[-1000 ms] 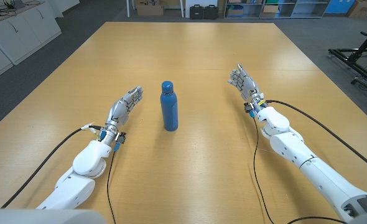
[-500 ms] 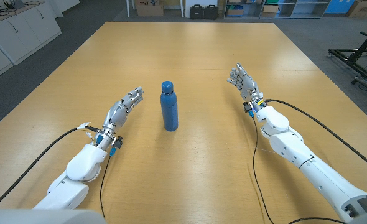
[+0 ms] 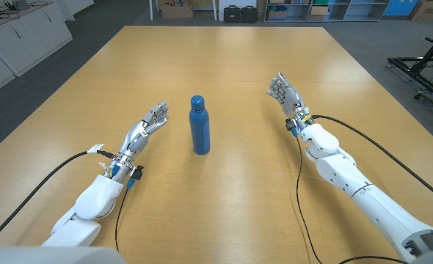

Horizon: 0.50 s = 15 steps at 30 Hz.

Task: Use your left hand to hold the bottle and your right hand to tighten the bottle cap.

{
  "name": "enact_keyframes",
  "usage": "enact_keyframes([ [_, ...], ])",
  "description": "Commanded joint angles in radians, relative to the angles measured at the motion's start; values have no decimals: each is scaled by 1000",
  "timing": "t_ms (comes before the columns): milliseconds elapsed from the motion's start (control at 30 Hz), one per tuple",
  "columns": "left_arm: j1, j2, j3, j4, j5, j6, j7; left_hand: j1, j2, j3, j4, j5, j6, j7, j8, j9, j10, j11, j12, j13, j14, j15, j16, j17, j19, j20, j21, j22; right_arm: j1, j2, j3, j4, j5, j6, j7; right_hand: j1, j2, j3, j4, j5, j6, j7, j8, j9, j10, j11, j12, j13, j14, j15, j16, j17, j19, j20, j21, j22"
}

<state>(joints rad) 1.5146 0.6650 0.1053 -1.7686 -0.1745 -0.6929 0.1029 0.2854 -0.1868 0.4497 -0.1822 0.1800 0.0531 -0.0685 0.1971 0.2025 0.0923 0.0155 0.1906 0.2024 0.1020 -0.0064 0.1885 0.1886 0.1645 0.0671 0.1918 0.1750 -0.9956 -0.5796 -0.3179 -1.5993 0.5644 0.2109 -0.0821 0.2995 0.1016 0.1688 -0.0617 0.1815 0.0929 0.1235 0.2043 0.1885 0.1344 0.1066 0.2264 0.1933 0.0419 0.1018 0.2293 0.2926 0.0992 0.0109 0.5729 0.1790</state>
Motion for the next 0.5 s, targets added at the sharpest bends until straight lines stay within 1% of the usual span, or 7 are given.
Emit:
enact_keyframes([
  [33,-1,-13,-13,-17,196,28,85,14,1,-5,0,8,7,1,10,5,11,-1,10,6,15,-10,9,3,4,7,1,2,-23,-10,5,-34,-6,-8,-19,5,2,-1,-5,5,5,19,3,4,5,0,5,2,5,-1,4,-1,4,0,-1,3],
  [100,-2,-11,-12,-22,213,43,93,16,1,-6,0,9,6,3,11,5,12,4,11,6,15,-17,9,3,6,6,2,2,-27,-13,7,-41,-5,-12,-23,5,3,-1,-6,5,5,18,3,4,6,1,5,2,6,0,4,-1,4,-1,-2,3],
  [167,-4,-6,-9,-27,221,60,96,21,0,-11,1,10,0,28,11,5,14,10,12,6,15,-22,10,3,10,-6,3,2,-31,-17,9,-47,-6,-13,-24,5,3,-1,-6,5,5,18,3,4,6,0,5,2,6,0,4,-1,4,0,-2,3],
  [267,-9,9,0,-35,220,96,84,25,-1,-15,2,10,-6,51,10,5,10,20,12,6,13,-24,10,3,12,-14,3,2,-36,-20,11,-54,-5,-14,-26,5,3,-1,-6,5,5,17,3,4,7,2,5,2,6,-1,4,-1,4,0,-2,3],
  [367,0,28,-1,-75,250,177,84,31,-1,-23,3,11,-49,76,-1,5,-9,35,7,7,4,-11,8,4,11,-16,2,2,-40,-25,12,-59,-7,-16,-27,5,3,-1,-6,5,5,18,3,4,6,2,5,3,5,-2,4,-1,4,0,-3,3],
  [433,-2,37,6,-90,263,213,82,30,-4,-38,7,16,-94,106,-11,6,-30,46,3,7,-11,10,5,4,14,-3,3,3,-43,-27,12,-62,-7,-17,-27,5,3,-1,-6,5,5,18,3,4,7,2,5,3,6,0,4,-1,5,1,-3,3],
  [500,-12,44,19,-89,261,223,74,29,-4,-42,8,17,-105,114,-12,6,-34,50,3,7,-13,11,5,5,15,-1,3,3,-45,-29,13,-65,-7,-17,-28,5,3,-1,-6,5,5,18,3,4,7,2,5,3,6,0,4,-1,5,1,-3,3],
])
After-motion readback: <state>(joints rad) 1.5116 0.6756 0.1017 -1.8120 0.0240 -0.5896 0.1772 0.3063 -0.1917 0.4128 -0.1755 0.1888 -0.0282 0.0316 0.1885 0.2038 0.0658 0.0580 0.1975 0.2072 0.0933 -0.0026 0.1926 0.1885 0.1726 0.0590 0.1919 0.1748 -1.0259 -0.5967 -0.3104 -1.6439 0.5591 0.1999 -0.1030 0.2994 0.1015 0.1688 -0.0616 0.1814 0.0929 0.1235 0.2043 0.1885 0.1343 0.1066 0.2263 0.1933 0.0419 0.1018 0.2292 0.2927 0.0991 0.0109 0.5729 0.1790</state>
